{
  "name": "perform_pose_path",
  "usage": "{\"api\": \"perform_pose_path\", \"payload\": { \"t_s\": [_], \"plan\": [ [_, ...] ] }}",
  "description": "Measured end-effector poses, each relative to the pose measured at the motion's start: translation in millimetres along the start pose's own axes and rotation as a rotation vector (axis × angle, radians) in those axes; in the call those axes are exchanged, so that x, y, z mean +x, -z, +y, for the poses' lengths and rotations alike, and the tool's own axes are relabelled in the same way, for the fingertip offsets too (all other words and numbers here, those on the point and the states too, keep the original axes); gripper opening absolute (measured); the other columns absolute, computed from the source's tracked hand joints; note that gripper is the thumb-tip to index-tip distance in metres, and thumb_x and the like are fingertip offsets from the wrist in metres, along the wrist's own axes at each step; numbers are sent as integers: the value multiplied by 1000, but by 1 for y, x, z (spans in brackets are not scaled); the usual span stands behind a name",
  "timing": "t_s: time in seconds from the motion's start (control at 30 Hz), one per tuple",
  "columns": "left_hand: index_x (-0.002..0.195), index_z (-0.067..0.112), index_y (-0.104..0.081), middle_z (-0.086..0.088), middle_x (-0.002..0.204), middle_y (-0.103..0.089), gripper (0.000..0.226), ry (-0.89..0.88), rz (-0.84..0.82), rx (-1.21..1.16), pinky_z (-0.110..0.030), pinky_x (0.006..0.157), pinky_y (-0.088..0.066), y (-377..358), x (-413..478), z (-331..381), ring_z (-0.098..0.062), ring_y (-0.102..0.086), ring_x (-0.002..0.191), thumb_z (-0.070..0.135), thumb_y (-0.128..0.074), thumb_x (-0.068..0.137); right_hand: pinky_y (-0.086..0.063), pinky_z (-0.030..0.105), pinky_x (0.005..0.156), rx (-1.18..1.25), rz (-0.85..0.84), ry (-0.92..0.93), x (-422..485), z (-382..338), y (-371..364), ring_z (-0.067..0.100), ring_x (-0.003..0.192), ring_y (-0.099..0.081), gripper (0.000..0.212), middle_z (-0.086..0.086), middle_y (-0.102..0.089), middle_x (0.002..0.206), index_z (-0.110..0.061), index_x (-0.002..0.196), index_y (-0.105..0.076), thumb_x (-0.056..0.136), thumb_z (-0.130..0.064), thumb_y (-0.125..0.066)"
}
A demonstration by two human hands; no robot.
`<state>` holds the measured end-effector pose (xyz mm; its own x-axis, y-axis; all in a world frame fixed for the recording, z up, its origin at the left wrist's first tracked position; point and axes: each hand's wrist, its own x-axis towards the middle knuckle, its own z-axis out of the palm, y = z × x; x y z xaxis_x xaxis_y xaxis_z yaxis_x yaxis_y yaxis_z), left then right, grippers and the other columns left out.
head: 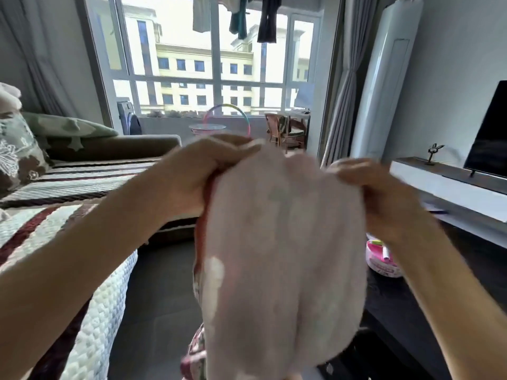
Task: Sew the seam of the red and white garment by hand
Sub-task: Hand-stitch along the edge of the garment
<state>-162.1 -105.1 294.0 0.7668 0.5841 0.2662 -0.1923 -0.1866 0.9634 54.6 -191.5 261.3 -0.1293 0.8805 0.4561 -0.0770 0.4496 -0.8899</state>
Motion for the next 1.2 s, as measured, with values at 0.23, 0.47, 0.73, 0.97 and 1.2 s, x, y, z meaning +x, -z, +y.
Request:
{"api": "perform_pose_path", "payload": {
  "t_s": [0.23,0.47,0.73,0.97,1.2],
  "plan": [
    [77,9,-67,1,63,-62,24,351,148,304,-15,47,-43,38,-10,-112,-6,-56,55,27,-77,64,-12,32,49,-146,6,-363,-24,107,11,12,45,-24,29,0,-31,49,-15,50,-53,66,-29,-73],
    [68,9,-71,7,55,-53,30,501,-37,522,-17,46,-35,45,-33,-177,-4,-47,52,39,-77,70,-23,25,50,-357,-111,-401,-47,159,8,9,54,-37,29,-4,-45,53,-11,58,-63,77,-30,-74],
    [69,16,-73,7,58,-62,14,393,-1,448,-18,50,-42,44,-50,-214,-5,-52,52,15,-87,67,-21,17,49,-573,-150,-430,-57,188,5,3,51,-28,17,-11,-31,52,-10,77,-68,76,-22,-80],
    [71,14,-73,-11,67,-65,23,341,8,379,-27,59,-41,49,-52,-232,-12,-52,62,35,-80,65,-22,10,50,-734,-74,-215,-58,203,-13,7,45,-26,26,-11,-26,49,-13,82,-70,76,-38,-74],
    [64,15,-67,4,55,-60,17,374,49,393,-25,44,-43,57,-54,-239,-13,-50,47,7,-79,74,-20,15,47,-545,73,-360,-60,199,-1,4,48,-25,20,-10,-31,47,-6,62,-61,75,-15,-73]
  ]
}}
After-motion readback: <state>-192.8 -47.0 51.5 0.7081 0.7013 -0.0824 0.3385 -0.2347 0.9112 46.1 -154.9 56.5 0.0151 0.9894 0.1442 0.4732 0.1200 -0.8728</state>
